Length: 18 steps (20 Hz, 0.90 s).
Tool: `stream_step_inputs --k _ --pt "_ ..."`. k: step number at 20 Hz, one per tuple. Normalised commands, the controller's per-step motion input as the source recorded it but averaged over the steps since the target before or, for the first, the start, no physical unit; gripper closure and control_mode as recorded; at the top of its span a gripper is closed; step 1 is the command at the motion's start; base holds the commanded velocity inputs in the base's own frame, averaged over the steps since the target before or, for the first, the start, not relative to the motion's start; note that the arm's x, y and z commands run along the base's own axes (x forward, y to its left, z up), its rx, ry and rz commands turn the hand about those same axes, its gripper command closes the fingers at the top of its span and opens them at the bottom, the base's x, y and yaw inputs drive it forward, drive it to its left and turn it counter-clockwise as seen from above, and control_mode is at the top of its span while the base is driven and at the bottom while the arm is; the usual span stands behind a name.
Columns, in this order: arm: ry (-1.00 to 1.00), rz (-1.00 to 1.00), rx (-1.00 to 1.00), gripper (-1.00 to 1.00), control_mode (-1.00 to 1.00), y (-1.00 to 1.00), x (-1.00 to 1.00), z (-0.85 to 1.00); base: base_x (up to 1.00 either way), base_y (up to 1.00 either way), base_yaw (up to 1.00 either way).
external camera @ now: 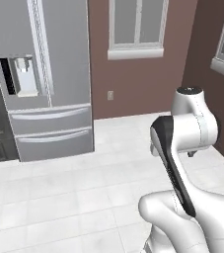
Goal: Place one of the steaks on the plate and the other in the bowl. Then place the bowl in the fridge.
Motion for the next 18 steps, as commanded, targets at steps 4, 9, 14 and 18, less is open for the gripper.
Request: stream_step_inputs --k 4,9,14,18 --pt "0.00 0.00 0.00 -1.00 1.00 0.00 0.00 0.00 1.00 0.04 0.00" --pt "0.00 0.00 0.00 -1.00 1.00 0.00 0.00 0.00 1.00 0.24 0.00" --pt "0.00 0.00 0.00 -1.00 1.00 0.00 0.00 0.00 1.00 0.77 0.00" --pt "0.00 0.00 0.00 -1.00 1.00 0.00 0.00 0.00 0.65 0.93 -0.03"
